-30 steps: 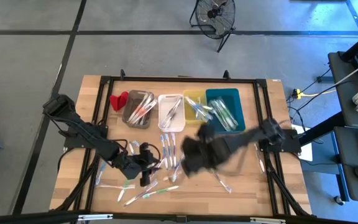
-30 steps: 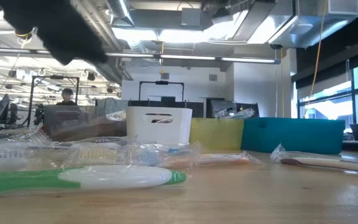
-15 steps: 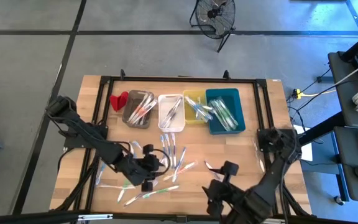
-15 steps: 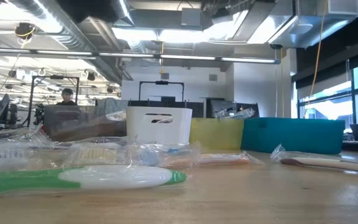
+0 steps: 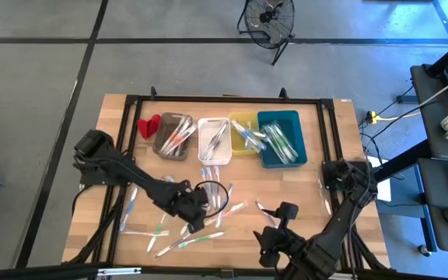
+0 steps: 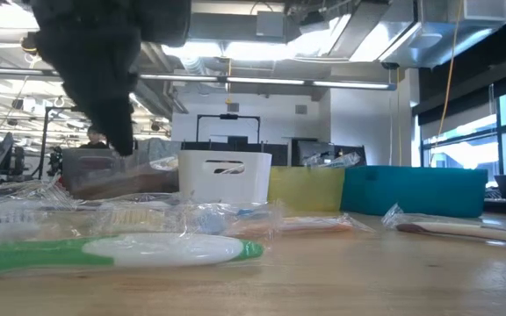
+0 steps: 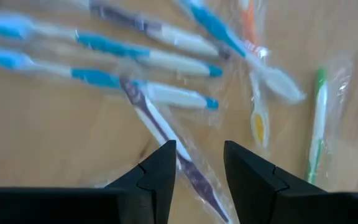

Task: Pick & Place Toothbrushes
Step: Put the purple toothbrush into the white bin

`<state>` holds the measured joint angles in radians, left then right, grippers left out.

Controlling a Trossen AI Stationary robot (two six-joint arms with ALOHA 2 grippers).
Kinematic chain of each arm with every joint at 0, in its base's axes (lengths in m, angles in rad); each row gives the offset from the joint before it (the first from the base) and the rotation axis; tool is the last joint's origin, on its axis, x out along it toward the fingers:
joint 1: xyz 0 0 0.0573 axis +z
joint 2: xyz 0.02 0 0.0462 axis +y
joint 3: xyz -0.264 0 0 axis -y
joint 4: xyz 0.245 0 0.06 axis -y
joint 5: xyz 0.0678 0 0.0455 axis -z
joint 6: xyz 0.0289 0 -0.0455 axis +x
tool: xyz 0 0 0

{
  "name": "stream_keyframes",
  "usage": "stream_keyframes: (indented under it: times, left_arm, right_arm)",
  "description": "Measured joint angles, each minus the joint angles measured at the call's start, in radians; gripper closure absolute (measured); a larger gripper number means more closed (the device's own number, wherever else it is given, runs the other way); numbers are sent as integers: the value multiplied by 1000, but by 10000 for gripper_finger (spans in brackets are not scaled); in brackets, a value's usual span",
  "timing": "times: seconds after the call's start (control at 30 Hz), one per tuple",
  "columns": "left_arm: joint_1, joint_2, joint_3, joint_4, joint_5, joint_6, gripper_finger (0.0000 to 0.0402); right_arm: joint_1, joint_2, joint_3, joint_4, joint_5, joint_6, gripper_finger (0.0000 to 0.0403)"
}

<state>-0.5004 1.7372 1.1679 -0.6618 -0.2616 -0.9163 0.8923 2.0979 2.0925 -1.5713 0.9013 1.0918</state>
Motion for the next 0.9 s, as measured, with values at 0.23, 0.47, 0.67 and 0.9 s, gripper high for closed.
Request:
stream_keyframes:
  times: [0.23,0.47,0.67,0.9]
  left_arm:
    - [50,35,0,6,78,-57,272]
    - [75,46,0,1,71,-59,272]
    - [79,49,0,6,70,-44,272]
    - [77,68,0,5,45,-27,229]
  right_arm:
    - [-16,0,-38,0,0,-7,57]
    - [-37,0,-79,0,-43,-7,51]
    - [-46,0,-95,0,-55,-6,49]
    - [-46,0,-99,0,-57,-2,59]
